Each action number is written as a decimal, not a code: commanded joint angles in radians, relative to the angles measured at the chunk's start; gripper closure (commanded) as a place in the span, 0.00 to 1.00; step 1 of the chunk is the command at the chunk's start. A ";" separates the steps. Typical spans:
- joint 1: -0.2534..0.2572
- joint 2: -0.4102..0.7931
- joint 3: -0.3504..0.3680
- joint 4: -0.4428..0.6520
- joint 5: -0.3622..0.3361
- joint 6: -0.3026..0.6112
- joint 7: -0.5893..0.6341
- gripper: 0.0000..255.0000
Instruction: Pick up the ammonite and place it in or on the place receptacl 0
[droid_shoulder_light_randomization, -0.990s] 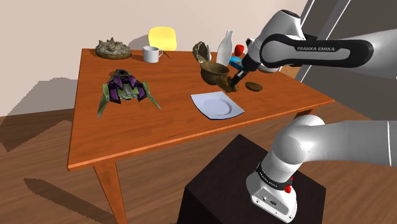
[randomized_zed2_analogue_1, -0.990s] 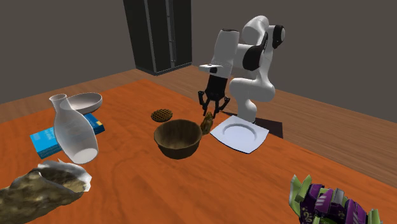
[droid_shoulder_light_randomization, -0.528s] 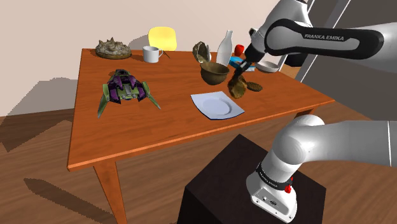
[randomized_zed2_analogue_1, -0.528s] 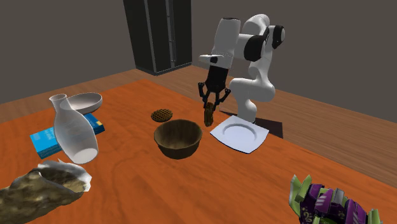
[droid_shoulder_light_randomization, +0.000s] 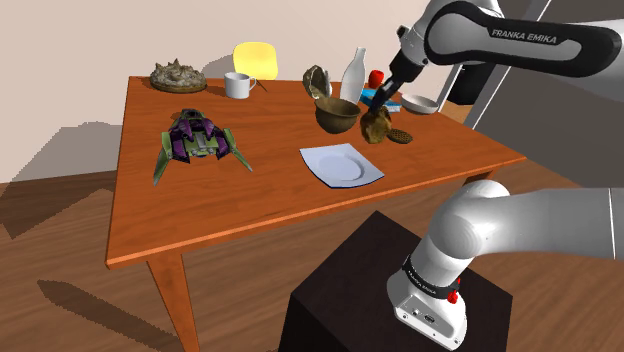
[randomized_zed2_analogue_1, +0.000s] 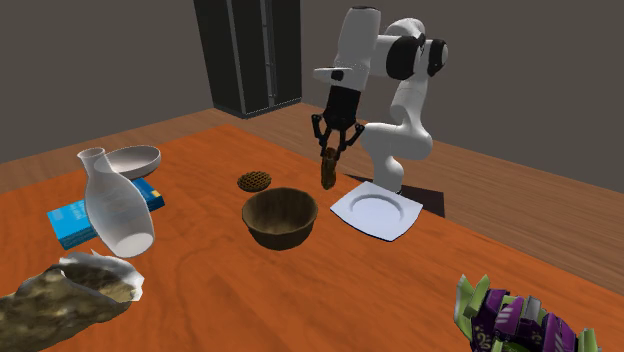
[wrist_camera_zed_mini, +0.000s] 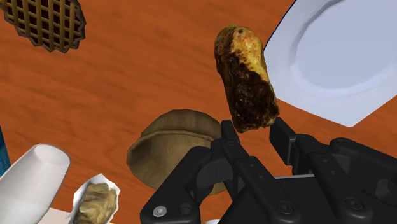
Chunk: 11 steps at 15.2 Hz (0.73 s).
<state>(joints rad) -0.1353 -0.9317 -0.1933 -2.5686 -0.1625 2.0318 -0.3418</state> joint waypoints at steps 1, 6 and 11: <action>0.002 0.007 0.002 0.030 0.003 -0.023 -0.001 1.00; 0.008 0.023 0.009 0.106 0.012 -0.082 -0.003 1.00; 0.016 0.078 0.005 0.180 0.017 -0.101 -0.009 1.00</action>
<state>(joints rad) -0.1215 -0.8781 -0.1829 -2.4095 -0.1458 1.9268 -0.3466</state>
